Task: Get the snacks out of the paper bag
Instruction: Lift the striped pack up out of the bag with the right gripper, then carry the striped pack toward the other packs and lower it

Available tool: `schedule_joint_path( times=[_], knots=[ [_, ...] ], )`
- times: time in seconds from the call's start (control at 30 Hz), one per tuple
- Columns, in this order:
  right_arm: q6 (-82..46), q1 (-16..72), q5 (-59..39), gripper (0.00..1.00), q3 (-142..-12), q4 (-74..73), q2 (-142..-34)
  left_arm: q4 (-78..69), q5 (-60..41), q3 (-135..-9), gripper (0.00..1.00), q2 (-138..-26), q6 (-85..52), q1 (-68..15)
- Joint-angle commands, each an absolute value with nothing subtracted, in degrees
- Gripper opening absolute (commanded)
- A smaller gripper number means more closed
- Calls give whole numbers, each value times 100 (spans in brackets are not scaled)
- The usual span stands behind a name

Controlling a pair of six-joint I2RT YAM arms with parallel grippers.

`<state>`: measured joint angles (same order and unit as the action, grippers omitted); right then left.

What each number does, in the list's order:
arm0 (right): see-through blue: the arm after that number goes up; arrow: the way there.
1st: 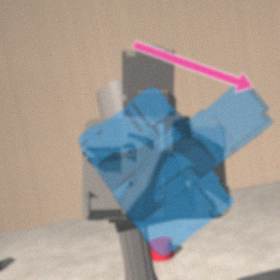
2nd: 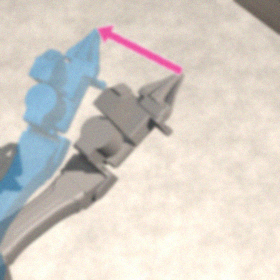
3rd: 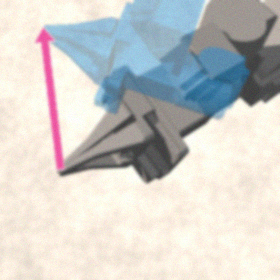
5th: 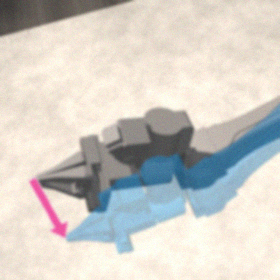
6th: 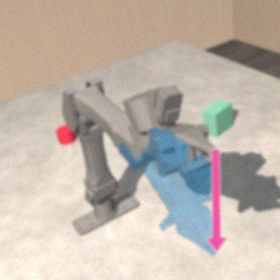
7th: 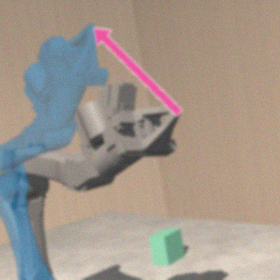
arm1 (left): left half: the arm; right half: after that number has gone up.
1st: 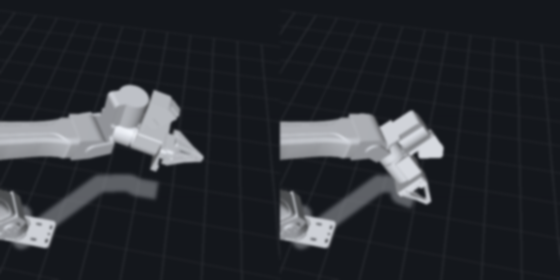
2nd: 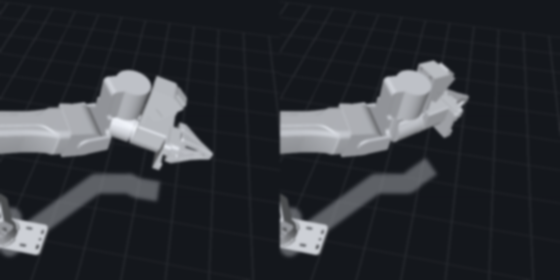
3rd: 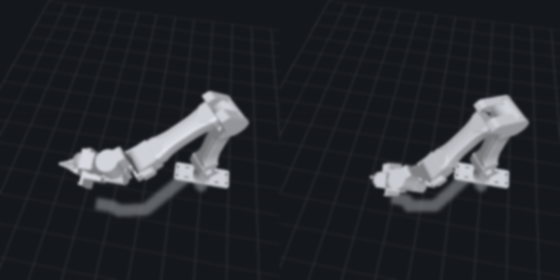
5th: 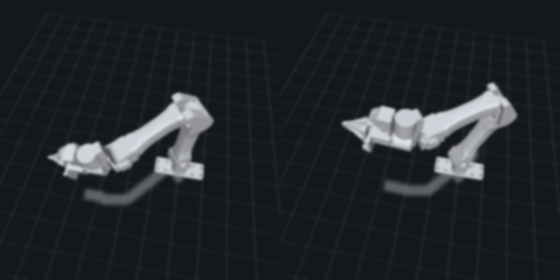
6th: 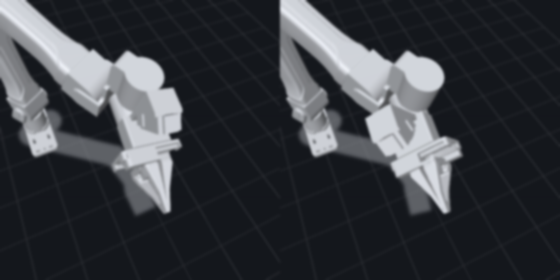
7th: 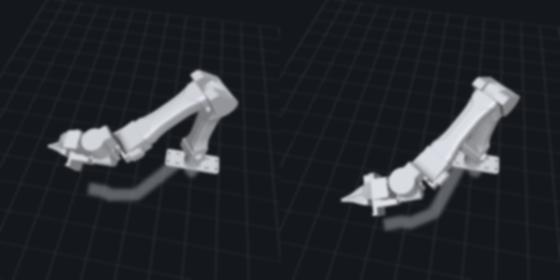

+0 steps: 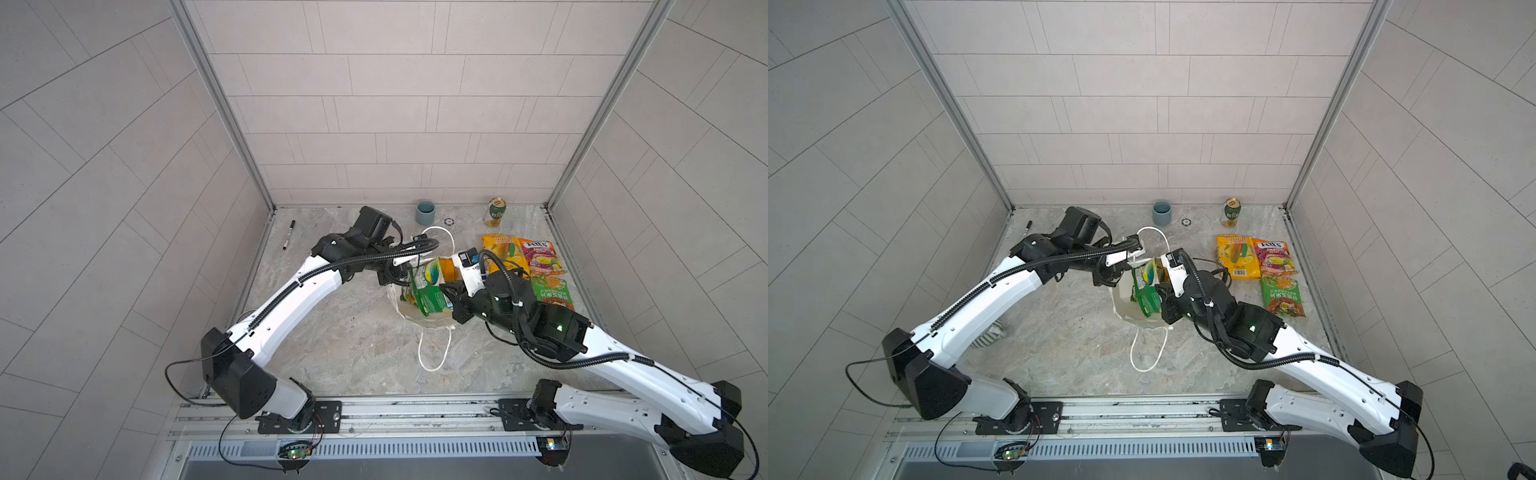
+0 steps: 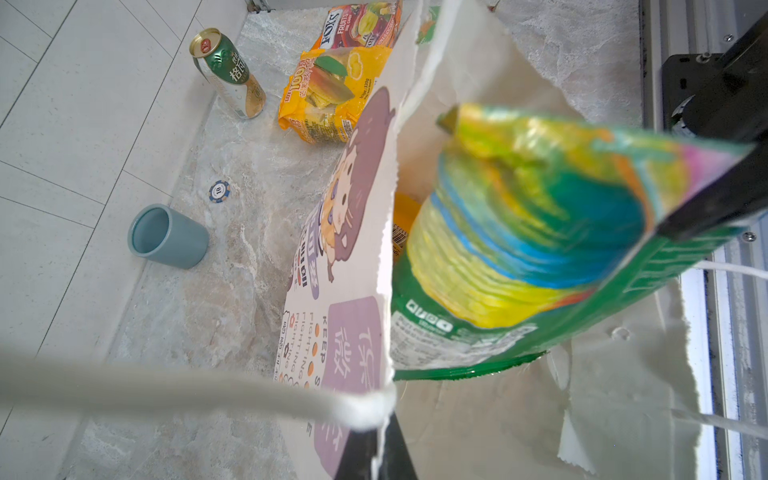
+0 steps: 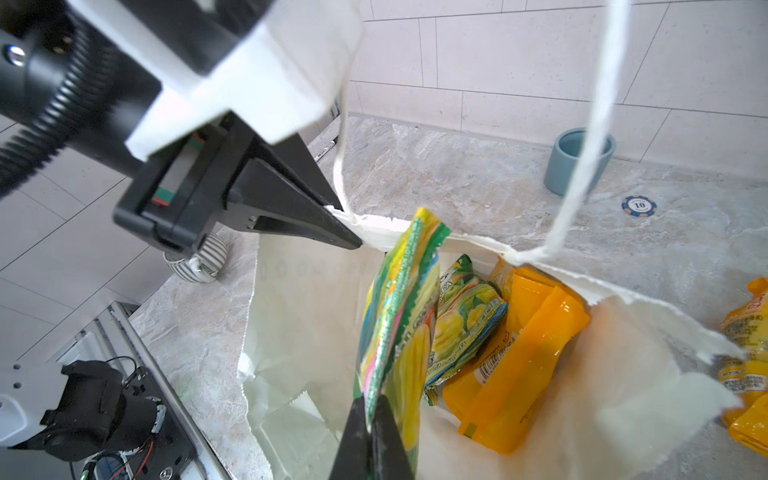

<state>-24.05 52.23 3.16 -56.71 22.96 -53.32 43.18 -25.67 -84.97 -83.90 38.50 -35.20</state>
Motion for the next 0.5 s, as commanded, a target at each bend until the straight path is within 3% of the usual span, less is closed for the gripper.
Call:
schedule_joint_path(
  times=[0.0, 0.47],
  knots=[
    [-2091, 5247, 185, 0, -5898, 2389, -4913, 4329, -2759, -8709, 0, -8422, 3754, -3584],
    [-1993, 5247, 51, 0, -6239, 2819, -4196, 4271, -2839, -8780, 0, -8460, 3619, -3621]
  ],
)
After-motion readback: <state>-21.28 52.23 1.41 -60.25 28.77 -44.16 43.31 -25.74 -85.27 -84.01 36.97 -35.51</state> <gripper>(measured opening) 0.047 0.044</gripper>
